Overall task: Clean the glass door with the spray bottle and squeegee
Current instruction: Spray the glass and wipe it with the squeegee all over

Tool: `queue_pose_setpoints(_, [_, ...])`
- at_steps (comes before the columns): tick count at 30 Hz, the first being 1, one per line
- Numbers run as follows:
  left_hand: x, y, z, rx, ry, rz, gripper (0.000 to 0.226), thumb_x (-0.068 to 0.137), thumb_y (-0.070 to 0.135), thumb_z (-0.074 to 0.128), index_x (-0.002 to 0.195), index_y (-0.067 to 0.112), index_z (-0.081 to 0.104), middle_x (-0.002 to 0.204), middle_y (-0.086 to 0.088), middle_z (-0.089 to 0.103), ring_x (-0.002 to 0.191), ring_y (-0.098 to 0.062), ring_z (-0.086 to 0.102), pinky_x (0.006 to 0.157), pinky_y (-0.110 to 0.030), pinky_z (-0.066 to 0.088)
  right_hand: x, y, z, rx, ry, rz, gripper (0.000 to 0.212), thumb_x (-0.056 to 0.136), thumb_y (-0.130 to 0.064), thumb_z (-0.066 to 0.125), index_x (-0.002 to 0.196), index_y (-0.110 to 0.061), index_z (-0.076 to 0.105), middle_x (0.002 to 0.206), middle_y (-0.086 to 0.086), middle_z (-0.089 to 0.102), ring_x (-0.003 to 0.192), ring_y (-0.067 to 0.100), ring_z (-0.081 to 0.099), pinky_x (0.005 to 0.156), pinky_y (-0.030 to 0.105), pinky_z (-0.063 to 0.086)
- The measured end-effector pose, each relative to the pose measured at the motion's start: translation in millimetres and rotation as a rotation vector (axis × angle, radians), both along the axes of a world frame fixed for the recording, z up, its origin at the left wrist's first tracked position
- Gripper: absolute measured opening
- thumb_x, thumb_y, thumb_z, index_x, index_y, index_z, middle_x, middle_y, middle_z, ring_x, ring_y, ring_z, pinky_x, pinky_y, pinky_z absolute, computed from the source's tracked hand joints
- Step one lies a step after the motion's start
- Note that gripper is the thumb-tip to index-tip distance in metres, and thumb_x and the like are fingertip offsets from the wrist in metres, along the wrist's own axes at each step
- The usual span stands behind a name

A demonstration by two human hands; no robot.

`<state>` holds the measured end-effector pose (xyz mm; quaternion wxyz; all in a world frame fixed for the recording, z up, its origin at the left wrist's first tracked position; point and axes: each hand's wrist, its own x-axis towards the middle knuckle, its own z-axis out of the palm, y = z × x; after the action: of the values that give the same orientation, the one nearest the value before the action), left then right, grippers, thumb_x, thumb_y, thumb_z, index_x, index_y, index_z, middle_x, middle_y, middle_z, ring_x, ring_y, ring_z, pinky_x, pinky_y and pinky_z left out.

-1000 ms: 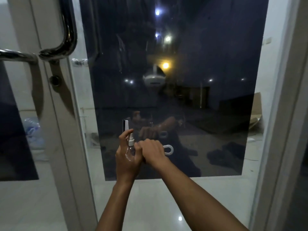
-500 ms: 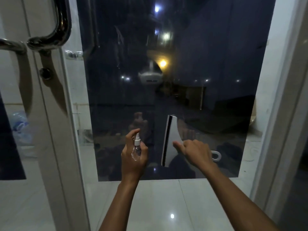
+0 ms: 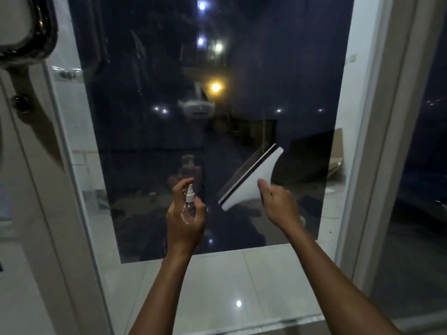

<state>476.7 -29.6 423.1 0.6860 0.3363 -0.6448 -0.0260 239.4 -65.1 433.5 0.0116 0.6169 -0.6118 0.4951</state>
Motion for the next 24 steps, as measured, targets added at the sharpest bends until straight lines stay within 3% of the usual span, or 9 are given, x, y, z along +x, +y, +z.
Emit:
queue_pose_setpoints(3, [-1, 0, 0, -0.001, -0.009, -0.004, 0.038, 0.097, 0.018, 0.052, 0.133, 0.027, 0.043, 0.094, 0.016, 0.060, 0.075, -0.009, 0.064, 0.061, -0.014, 0.050, 20, -11, 15, 0.002, -0.292, 0.070, 0.067, 0.101, -0.066, 0.028, 0.076, -0.014, 0.062, 0.071, 0.004, 0.065, 0.069, 0.019, 0.064, 0.064, 0.039, 0.052])
queue_pose_setpoints(5, [-4, 0, 0, 0.001, -0.015, -0.009, 0.038, 0.097, 0.018, 0.052, 0.133, 0.028, 0.042, 0.098, 0.020, 0.059, 0.080, -0.006, 0.065, 0.064, -0.013, 0.052, 31, -20, 10, 0.020, -0.437, 0.079, 0.063, 0.101, -0.064, 0.029, 0.083, -0.014, 0.064, 0.076, 0.004, 0.066, 0.074, 0.018, 0.066, 0.063, 0.035, 0.053])
queue_pose_setpoints(7, [-5, -2, 0, -0.001, -0.021, -0.011, 0.038, 0.097, 0.019, 0.052, 0.133, 0.028, 0.042, 0.100, 0.022, 0.058, 0.083, -0.005, 0.065, 0.066, -0.012, 0.052, 38, -23, -6, 0.024, -0.530, 0.057, 0.062, 0.100, -0.064, 0.029, 0.077, -0.016, 0.060, 0.071, 0.002, 0.063, 0.068, 0.015, 0.063, 0.059, 0.029, 0.046])
queue_pose_setpoints(10, [-7, -2, -4, 0.005, -0.025, -0.008, 0.039, 0.097, 0.018, 0.052, 0.133, 0.028, 0.042, 0.100, 0.022, 0.058, 0.082, -0.005, 0.065, 0.066, -0.012, 0.052, 43, -19, -42, 0.085, -0.667, 0.031, 0.063, 0.097, -0.067, 0.029, 0.071, -0.016, 0.056, 0.064, -0.001, 0.057, 0.061, 0.016, 0.057, 0.059, 0.032, 0.044])
queue_pose_setpoints(15, [-11, 0, -17, 0.014, -0.033, -0.003, 0.039, 0.096, 0.016, 0.053, 0.132, 0.026, 0.043, 0.094, 0.009, 0.058, 0.080, -0.002, 0.064, 0.066, -0.008, 0.049, 47, 3, -139, 0.244, -0.758, -0.068, 0.061, 0.097, -0.062, 0.030, 0.081, -0.012, 0.062, 0.081, 0.006, 0.067, 0.078, 0.023, 0.066, 0.069, 0.032, 0.051])
queue_pose_setpoints(17, [-13, 0, -24, 0.016, -0.034, 0.014, 0.038, 0.096, 0.017, 0.054, 0.132, 0.023, 0.044, 0.095, 0.014, 0.057, 0.082, 0.001, 0.064, 0.067, -0.005, 0.048, 43, 15, -178, 0.357, -0.755, -0.123, 0.065, 0.101, -0.058, 0.029, 0.094, -0.007, 0.068, 0.095, 0.012, 0.072, 0.092, 0.031, 0.068, 0.078, 0.033, 0.051])
queue_pose_setpoints(19, [-14, 1, -31, 0.034, -0.039, 0.026, 0.038, 0.096, 0.017, 0.053, 0.132, 0.024, 0.043, 0.093, 0.022, 0.056, 0.081, 0.001, 0.064, 0.065, -0.004, 0.047, 34, 24, -202, 0.441, -0.723, -0.146, 0.064, 0.103, -0.055, 0.029, 0.095, -0.005, 0.069, 0.104, 0.016, 0.073, 0.096, 0.031, 0.068, 0.077, 0.030, 0.046])
queue_pose_setpoints(24, [-23, 4, -46, 0.082, -0.053, 0.005, 0.038, 0.097, 0.018, 0.053, 0.132, 0.029, 0.043, 0.085, 0.020, 0.057, 0.075, -0.004, 0.064, 0.061, -0.007, 0.047, 19, 34, -198, 0.426, -0.673, -0.087, 0.055, 0.099, -0.057, 0.032, 0.078, -0.015, 0.060, 0.076, 0.000, 0.068, 0.070, 0.009, 0.062, 0.054, 0.018, 0.040])
